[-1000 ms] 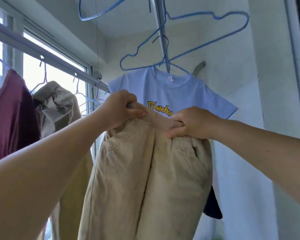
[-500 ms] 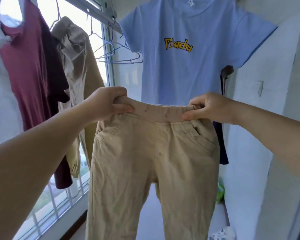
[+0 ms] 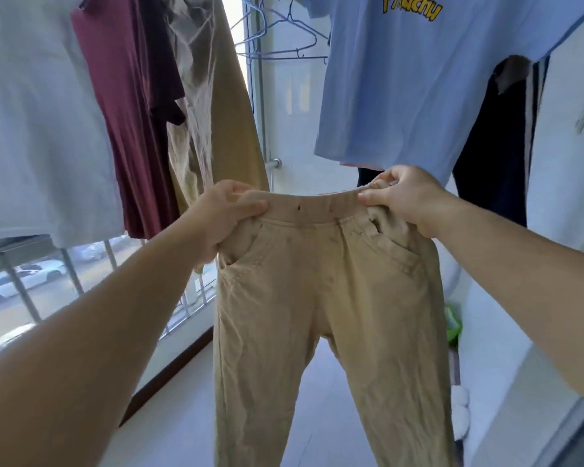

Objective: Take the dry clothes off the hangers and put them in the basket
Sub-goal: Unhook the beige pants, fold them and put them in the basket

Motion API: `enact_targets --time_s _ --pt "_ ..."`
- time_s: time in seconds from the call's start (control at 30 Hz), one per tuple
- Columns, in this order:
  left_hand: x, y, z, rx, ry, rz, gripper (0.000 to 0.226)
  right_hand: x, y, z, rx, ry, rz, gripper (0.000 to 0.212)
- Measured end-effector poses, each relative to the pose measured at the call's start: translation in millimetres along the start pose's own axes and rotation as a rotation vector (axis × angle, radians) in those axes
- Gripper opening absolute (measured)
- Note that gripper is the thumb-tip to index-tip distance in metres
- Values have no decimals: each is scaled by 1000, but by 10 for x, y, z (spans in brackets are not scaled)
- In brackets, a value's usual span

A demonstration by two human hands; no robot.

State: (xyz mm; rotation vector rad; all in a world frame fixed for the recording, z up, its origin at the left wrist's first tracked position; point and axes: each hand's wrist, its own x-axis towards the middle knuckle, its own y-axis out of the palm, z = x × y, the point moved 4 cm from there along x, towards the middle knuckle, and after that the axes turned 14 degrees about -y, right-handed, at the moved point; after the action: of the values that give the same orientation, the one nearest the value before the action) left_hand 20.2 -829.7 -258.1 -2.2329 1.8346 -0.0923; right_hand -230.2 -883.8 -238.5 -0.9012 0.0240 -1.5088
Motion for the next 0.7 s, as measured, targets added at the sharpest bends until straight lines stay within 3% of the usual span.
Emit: enact_targets --time_s 0.17,0.43,0.6,0.7 --pt "-142 135 338 -230 -114 -11 18 -333 384 63 66 36 -15 40" --pt "-529 122 827 -394 -143 -53 46 -1120 1173 500 449 10 185 40" --pt "-871 -175 1048 -464 -151 -86 30 -1410 1583 824 347 -112 249 70" --pt "-1071 -375 1199 -518 -153 -110 28 -1552 1791 945 297 -157 233 68"
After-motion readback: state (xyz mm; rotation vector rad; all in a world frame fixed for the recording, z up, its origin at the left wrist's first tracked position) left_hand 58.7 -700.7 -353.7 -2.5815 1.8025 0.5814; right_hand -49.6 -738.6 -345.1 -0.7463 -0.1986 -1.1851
